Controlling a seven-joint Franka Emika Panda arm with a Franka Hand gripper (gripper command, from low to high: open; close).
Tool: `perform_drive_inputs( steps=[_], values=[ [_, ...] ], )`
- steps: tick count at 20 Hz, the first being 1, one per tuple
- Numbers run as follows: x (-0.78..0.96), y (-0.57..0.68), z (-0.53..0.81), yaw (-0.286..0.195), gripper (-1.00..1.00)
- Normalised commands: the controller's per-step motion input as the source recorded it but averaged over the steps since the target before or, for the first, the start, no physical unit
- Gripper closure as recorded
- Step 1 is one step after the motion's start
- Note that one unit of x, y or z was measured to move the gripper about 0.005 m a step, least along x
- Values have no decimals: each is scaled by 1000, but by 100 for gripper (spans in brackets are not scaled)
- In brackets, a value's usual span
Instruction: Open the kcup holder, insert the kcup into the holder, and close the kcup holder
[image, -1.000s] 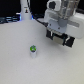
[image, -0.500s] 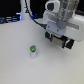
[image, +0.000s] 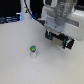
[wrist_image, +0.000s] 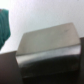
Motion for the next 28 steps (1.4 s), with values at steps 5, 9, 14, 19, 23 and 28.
perform_drive_inputs(
  steps=[5,9,14,19,23,28],
  values=[
    [-25,-390,371,-271,-100],
    [-129,-344,262,-284,-100],
    [-224,-345,16,-283,-100],
    [-310,-342,-45,-281,-100],
    [-346,-354,-195,-276,-100],
    [-368,-406,-329,-263,-100]
  ],
)
